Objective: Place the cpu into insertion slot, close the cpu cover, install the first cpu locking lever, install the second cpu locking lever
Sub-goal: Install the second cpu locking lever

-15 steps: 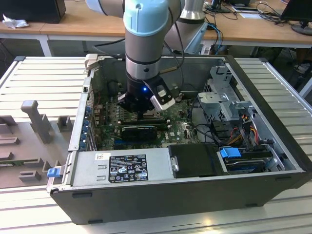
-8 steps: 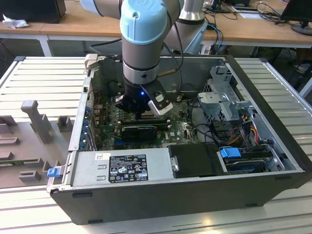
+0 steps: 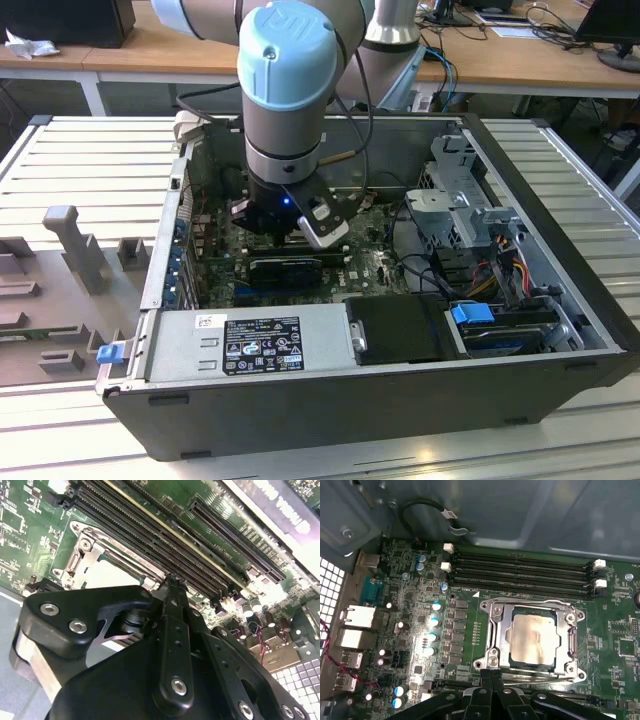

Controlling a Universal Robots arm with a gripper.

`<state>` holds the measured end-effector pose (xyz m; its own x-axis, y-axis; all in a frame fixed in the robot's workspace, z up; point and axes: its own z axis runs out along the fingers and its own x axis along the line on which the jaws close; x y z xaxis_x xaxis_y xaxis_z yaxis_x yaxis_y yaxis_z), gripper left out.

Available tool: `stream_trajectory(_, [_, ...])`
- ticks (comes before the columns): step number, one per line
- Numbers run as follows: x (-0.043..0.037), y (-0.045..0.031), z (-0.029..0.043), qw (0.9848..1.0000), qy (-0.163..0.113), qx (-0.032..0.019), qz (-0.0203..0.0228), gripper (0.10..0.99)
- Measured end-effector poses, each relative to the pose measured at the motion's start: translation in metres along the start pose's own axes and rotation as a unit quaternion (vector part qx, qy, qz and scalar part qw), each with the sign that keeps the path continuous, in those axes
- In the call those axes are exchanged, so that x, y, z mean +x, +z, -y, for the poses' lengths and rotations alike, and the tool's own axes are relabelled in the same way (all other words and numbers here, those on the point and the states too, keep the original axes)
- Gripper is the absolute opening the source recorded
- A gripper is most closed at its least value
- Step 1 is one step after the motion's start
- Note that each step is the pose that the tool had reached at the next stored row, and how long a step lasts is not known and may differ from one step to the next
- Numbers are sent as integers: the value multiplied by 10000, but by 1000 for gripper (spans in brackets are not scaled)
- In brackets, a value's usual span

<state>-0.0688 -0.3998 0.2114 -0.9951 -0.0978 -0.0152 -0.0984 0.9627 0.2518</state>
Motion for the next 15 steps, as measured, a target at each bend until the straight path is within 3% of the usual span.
stream_trajectory(2, [34,-6,33,10000,1,-79,8,106])
stream_trajectory(9, [89,43,49,9999,-1,-111,11,106])
stream_trajectory(15, [90,92,62,9997,-1,-238,21,106])
